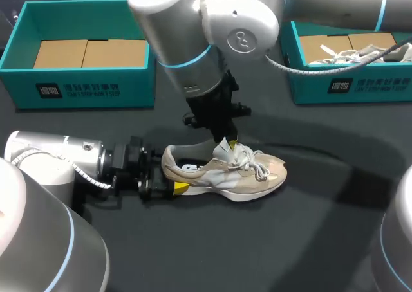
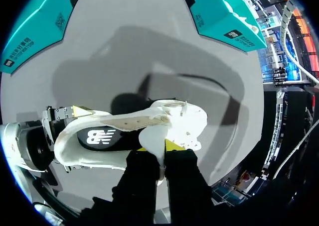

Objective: Take the shoe out of the shoebox, open the shoe tongue, remove and reinsert the insole, then place the shoe into the shoebox

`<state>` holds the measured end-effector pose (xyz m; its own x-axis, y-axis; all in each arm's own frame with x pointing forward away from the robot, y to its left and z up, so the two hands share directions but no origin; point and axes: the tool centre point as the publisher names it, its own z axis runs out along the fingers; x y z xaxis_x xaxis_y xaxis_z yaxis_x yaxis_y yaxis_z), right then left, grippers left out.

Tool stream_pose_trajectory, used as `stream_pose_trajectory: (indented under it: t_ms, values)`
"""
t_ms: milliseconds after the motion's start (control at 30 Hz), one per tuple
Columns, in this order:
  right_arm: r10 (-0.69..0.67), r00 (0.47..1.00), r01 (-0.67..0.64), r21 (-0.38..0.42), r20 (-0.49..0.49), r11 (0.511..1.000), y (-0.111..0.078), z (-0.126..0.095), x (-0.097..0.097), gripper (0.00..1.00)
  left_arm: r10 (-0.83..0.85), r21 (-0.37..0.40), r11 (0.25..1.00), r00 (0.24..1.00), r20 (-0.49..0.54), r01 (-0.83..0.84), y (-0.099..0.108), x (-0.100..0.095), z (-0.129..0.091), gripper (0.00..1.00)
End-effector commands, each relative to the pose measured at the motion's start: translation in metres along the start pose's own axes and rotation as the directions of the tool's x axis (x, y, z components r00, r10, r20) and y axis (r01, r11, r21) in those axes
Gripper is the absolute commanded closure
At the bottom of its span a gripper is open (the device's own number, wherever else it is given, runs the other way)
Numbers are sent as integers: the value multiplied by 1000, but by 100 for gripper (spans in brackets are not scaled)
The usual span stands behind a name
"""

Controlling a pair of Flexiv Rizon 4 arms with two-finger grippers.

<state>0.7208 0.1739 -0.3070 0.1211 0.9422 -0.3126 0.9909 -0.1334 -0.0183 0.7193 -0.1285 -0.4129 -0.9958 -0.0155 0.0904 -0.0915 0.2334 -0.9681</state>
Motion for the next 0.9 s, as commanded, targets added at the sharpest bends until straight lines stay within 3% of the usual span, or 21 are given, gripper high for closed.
stream_pose_trajectory:
  t_ms: [33,133,233,300,467,733,900]
  values:
    - [205,979,-205,-8,-5,979,-5,0,-1,100,-1,0,1000,1000,3,1,4,4,0,100]
    - [205,979,-205,-8,-5,979,-5,0,-1,100,-1,0,1000,1000,3,1,4,4,0,100]
    - [103,994,-103,5,-18,995,-5,-3,-16,100,-1,0,1000,1000,3,1,4,4,0,100]
    - [22,996,-22,4,-84,1000,-5,-3,-28,100,-1,0,1000,1000,3,1,4,4,0,100]
    - [8,993,-6,23,-117,1000,-1,2,-52,100,-1,0,1000,1000,3,1,4,4,0,100]
    - [-82,972,94,44,-221,995,9,18,-67,100,-1,0,1000,1000,3,1,4,4,0,100]
    - [-66,964,80,44,-258,996,13,27,-79,100,-1,0,1000,1000,3,1,4,4,0,100]
